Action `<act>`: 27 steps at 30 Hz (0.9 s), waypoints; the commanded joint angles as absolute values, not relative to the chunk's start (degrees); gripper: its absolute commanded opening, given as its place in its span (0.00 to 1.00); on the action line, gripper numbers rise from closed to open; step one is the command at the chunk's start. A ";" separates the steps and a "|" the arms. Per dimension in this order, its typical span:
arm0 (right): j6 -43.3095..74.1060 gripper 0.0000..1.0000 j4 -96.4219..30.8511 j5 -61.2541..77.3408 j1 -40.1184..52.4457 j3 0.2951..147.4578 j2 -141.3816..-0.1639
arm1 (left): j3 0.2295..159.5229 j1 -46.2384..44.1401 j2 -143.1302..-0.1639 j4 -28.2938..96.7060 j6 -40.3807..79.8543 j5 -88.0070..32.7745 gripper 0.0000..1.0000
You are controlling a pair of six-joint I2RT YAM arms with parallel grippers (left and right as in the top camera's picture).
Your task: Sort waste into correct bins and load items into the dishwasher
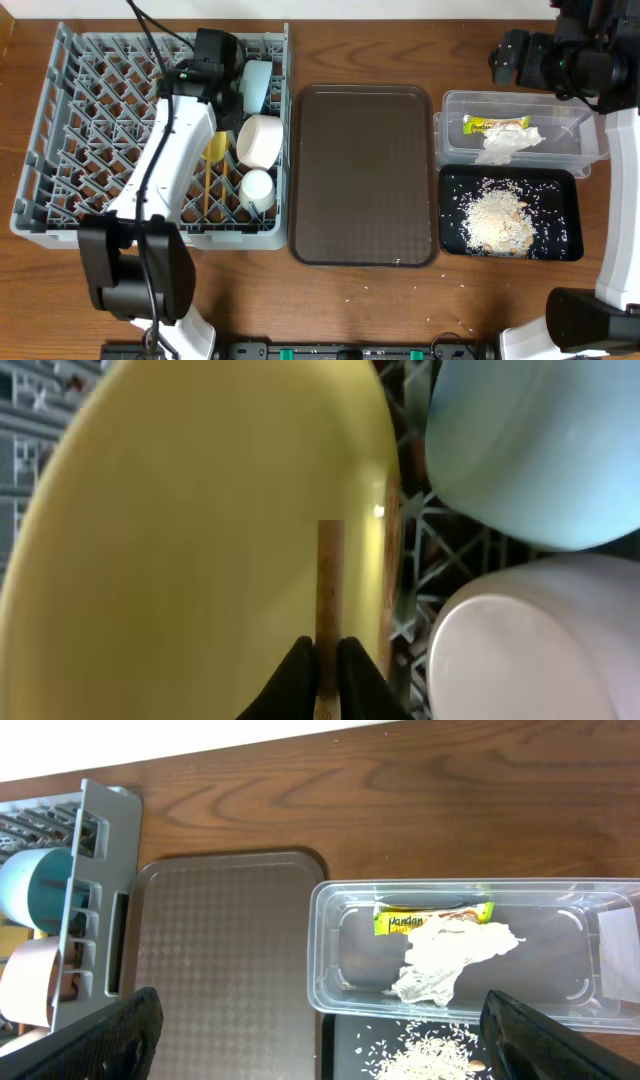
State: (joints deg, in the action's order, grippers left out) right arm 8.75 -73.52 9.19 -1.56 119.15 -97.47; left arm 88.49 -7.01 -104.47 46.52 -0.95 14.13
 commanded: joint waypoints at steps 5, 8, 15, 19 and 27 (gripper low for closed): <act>9.37 0.99 -73.56 9.28 -1.10 119.02 -97.60 | 88.33 -7.03 -104.47 42.48 -1.91 15.09 0.58; 9.37 0.99 -73.56 9.28 -1.10 119.02 -97.60 | 88.36 -7.03 -104.25 42.41 -1.89 15.09 0.59; 9.37 0.99 -73.56 9.28 -1.10 119.02 -97.60 | 91.33 -8.27 -93.78 48.38 3.16 14.06 0.60; 9.37 0.99 -73.56 9.28 -1.10 119.02 -97.60 | 91.33 -9.87 -81.93 53.21 3.75 6.20 0.64; 9.37 0.99 -73.56 9.28 -1.10 119.02 -97.60 | 91.31 -13.52 -60.47 61.89 8.16 -2.39 0.86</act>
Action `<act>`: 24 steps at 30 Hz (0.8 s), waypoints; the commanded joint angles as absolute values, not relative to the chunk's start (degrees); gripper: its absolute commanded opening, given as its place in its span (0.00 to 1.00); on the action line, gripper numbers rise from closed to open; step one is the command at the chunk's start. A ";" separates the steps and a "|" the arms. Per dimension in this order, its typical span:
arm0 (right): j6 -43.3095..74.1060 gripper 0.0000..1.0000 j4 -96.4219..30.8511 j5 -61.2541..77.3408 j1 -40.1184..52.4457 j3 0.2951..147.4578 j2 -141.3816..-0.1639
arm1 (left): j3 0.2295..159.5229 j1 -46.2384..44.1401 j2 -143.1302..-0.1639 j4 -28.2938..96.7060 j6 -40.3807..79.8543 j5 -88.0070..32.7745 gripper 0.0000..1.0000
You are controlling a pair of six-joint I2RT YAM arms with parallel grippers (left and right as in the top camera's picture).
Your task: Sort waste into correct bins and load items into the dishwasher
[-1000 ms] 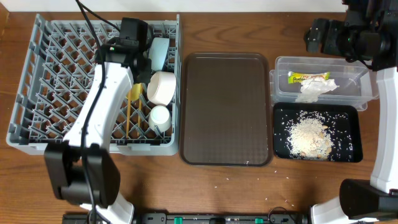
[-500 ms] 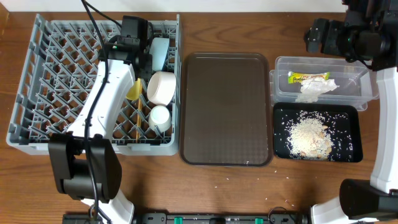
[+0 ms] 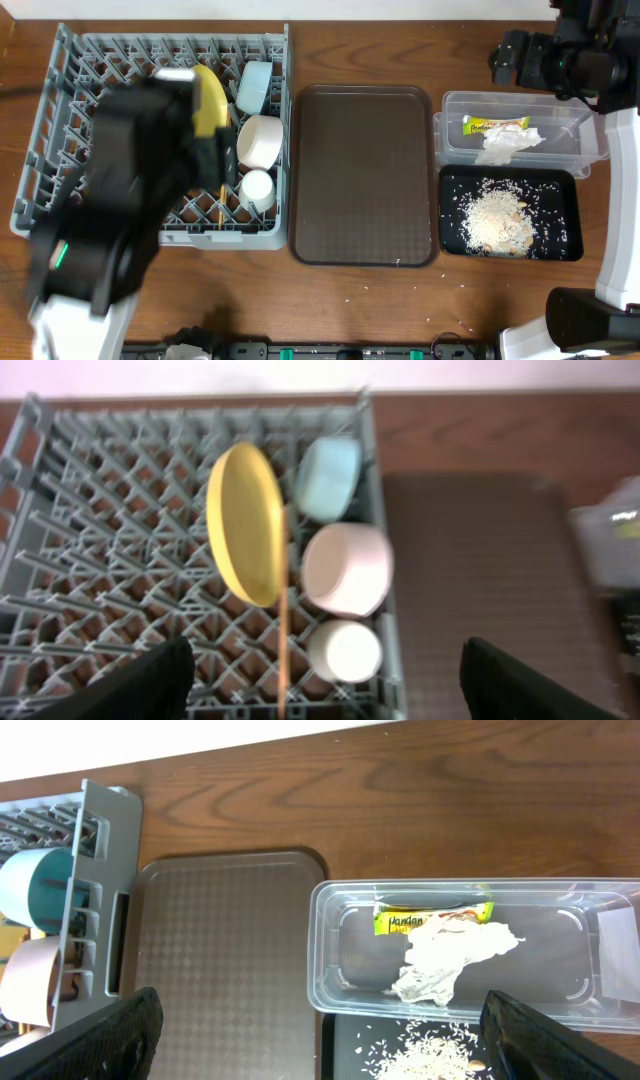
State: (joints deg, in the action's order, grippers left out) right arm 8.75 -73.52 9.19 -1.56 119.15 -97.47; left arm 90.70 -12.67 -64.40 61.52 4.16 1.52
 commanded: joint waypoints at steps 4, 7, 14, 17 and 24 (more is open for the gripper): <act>9.37 0.99 -73.56 9.28 -1.10 119.02 -97.60 | 91.31 -13.58 -52.73 61.93 8.47 -3.64 0.88; 9.37 0.99 -73.56 9.28 -1.10 119.02 -97.60 | 91.33 -13.58 -48.73 64.49 6.59 -3.44 0.89; 9.37 0.99 -73.56 9.28 -1.10 119.02 -97.60 | 86.67 -15.11 -45.74 63.48 5.96 3.07 0.93; 9.37 0.99 -73.56 9.28 -1.10 119.02 -97.62 | 77.62 -13.39 -43.57 50.06 -1.10 4.56 0.93; 9.37 0.99 -73.56 9.28 -1.10 119.02 -97.60 | 46.65 -4.71 -33.45 9.78 -5.54 1.50 0.93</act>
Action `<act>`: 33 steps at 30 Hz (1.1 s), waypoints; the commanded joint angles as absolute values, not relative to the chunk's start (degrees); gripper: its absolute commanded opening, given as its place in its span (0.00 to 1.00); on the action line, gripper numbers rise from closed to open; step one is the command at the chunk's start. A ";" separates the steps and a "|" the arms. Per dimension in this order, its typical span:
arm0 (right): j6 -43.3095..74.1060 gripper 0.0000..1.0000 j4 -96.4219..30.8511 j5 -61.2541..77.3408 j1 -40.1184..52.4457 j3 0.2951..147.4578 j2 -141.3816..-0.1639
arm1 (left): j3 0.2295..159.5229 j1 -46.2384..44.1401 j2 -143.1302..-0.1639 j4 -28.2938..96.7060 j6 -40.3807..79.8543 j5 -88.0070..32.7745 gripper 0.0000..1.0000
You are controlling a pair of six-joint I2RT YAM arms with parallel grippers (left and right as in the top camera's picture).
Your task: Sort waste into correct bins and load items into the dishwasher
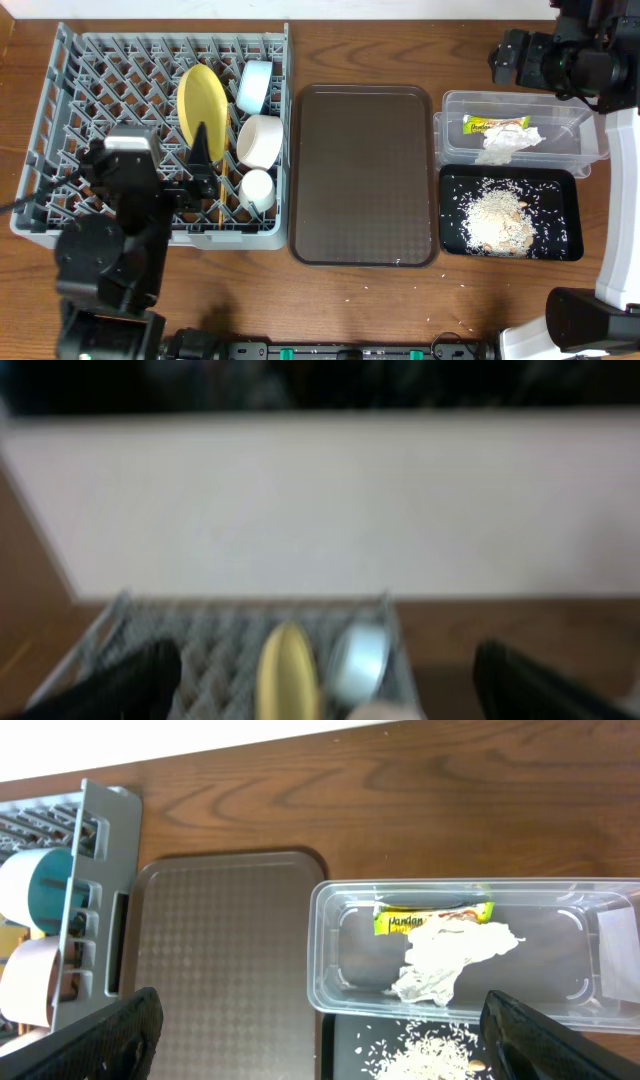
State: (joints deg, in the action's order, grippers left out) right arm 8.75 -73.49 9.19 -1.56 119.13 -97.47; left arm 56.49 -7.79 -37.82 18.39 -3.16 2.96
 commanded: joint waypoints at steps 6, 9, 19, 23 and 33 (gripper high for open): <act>9.37 0.99 -73.56 9.28 -1.10 119.02 -97.60 | 27.42 1.17 -22.46 -1.48 -5.34 -3.38 0.94; 9.37 0.99 -73.56 9.28 -1.10 119.02 -97.62 | 21.12 2.94 -15.66 -1.41 -5.37 -3.46 0.94; 9.37 0.99 -73.56 9.28 -1.10 119.02 -97.60 | 7.75 5.76 -5.08 -3.57 -5.37 -3.44 0.94; 9.37 0.99 -73.56 9.28 -1.10 119.02 -97.62 | 3.79 7.38 -0.01 -3.53 -5.37 -3.46 0.94; 9.37 0.99 -73.56 9.28 -1.10 119.02 -97.62 | 0.21 7.38 -0.08 0.69 -5.63 -1.91 0.94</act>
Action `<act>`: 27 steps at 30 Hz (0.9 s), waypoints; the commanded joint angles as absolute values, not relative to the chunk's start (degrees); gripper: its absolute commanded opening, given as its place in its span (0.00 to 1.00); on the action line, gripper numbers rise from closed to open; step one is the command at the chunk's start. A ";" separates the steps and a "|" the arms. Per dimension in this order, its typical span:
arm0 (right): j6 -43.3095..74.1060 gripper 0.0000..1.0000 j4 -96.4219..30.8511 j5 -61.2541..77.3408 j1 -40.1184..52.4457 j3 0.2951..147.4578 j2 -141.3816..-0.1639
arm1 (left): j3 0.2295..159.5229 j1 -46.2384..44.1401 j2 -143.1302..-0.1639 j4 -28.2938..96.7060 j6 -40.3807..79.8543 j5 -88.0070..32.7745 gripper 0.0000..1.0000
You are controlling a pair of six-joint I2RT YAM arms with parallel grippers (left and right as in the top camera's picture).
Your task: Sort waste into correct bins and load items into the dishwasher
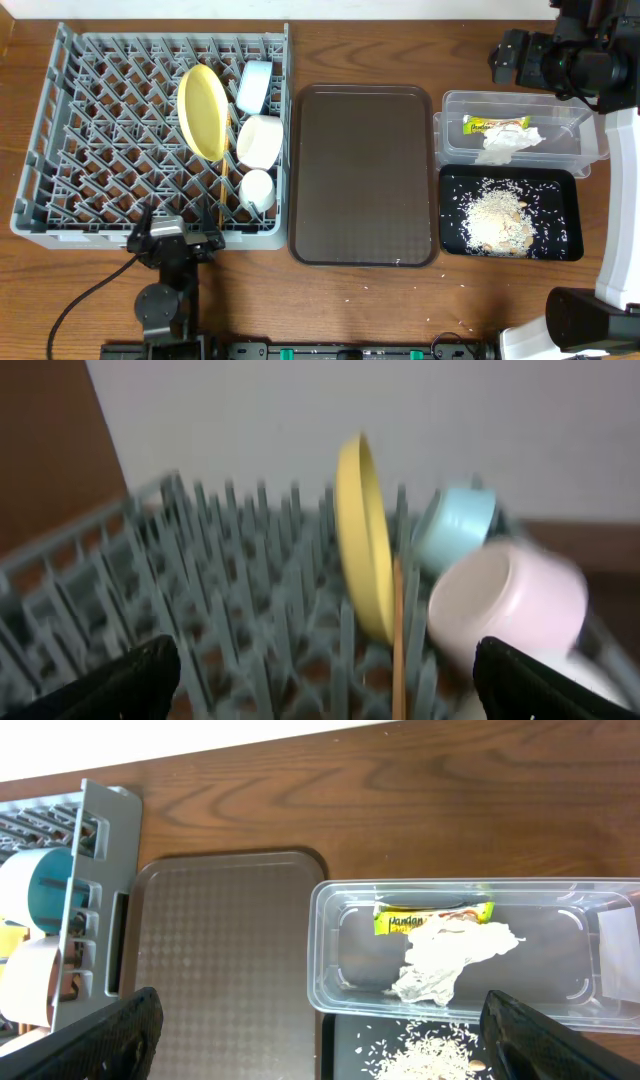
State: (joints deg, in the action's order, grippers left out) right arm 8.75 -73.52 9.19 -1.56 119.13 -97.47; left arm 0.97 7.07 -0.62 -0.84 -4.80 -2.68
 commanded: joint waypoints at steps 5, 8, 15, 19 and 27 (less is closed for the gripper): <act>9.37 0.99 -73.56 9.28 -1.10 119.02 -97.60 | 0.21 7.31 -0.10 4.05 -6.24 -1.50 0.94; 9.37 0.99 -73.56 9.28 -1.10 119.02 -97.60 | 0.23 7.31 -0.19 4.03 -6.22 -1.50 0.94; 9.37 0.99 -73.56 9.28 -1.10 119.02 -97.62 | 0.23 7.31 -0.23 4.03 -6.22 -1.52 0.94; 9.37 0.99 -73.56 9.28 -1.10 119.02 -97.60 | 0.23 7.31 -0.23 4.03 -6.22 -1.52 0.94; 9.37 0.99 -73.56 9.28 -1.10 119.02 -97.60 | 0.23 7.31 -0.23 4.03 -6.22 -1.52 0.94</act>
State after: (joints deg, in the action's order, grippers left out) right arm 8.78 -73.52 9.19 -1.56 119.13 -97.47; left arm 0.67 7.07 -0.60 1.17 -5.02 -2.68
